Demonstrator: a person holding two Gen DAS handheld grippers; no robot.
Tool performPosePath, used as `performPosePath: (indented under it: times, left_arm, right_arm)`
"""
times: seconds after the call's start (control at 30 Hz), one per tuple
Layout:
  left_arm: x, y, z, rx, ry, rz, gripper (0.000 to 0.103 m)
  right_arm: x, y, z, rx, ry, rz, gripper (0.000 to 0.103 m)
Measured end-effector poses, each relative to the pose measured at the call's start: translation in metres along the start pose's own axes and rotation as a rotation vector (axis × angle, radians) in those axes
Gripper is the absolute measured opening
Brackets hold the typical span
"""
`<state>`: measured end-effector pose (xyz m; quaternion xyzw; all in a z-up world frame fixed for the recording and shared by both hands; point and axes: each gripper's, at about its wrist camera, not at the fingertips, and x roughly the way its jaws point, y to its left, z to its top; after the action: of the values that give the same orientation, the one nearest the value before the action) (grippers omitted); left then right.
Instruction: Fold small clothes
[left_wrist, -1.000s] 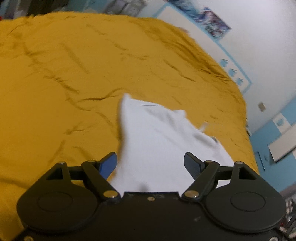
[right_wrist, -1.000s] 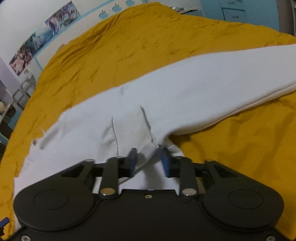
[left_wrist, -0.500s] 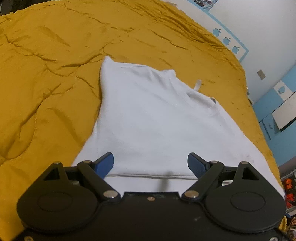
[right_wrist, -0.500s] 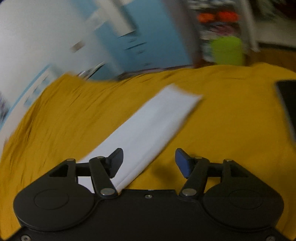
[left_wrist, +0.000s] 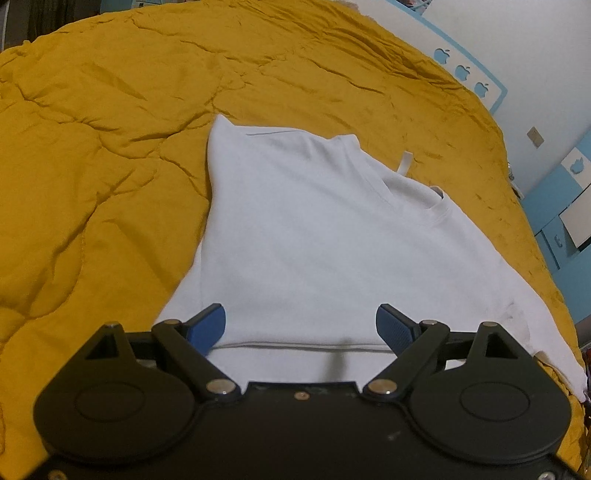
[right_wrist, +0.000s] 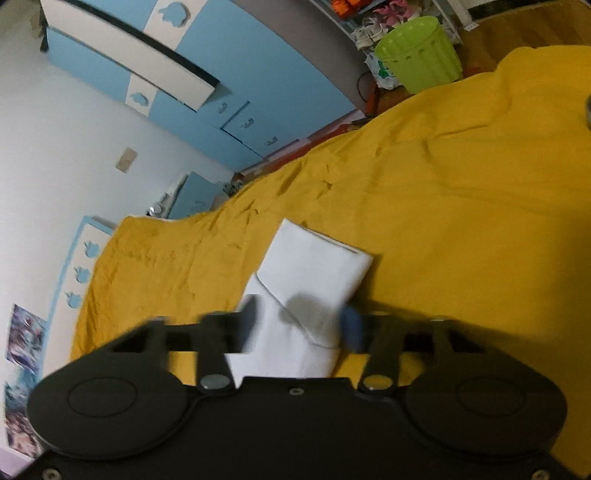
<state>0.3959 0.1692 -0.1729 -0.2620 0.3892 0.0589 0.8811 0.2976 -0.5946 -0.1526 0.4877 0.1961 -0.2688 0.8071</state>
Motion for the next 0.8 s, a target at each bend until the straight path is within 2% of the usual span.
performPosePath:
  times: [0.1,0.2,0.33,0.4,0.53,0.6,0.7,0.77,0.8]
  left_arm:
    - [-0.006,0.003,0.004,0.003,-0.014,-0.004,0.093]
    - [-0.018,0.007,0.008,0.016,-0.040,0.002,0.093]
    - [-0.032,0.022,0.012,0.003,-0.059,-0.001,0.095]
    - [-0.039,0.030,0.011,-0.010,-0.067,-0.008,0.095]
    - [-0.052,0.045,0.008,-0.042,-0.083,-0.030,0.095]
    - [-0.057,0.051,0.005,-0.060,-0.089,-0.039,0.095]
    - [-0.062,0.056,0.004,-0.077,-0.088,-0.048,0.095]
    - [-0.064,0.058,0.003,-0.074,-0.082,-0.045,0.095]
    - [-0.064,0.058,0.002,-0.072,-0.080,-0.042,0.095]
  right_arm:
    - [-0.011,0.011,0.001,-0.032,-0.022,0.005,0.008]
    - [-0.037,0.041,-0.004,-0.132,-0.039,0.069,0.008]
    - [-0.076,0.110,-0.026,-0.217,0.000,0.246,0.008]
    - [-0.101,0.156,-0.054,-0.279,0.041,0.369,0.008]
    - [-0.147,0.243,-0.138,-0.412,0.167,0.615,0.008]
    - [-0.165,0.281,-0.196,-0.466,0.269,0.727,0.008]
    - [-0.182,0.323,-0.289,-0.531,0.451,0.845,0.008]
    - [-0.187,0.339,-0.351,-0.585,0.549,0.896,0.015]
    - [-0.186,0.346,-0.385,-0.623,0.630,0.920,0.024]
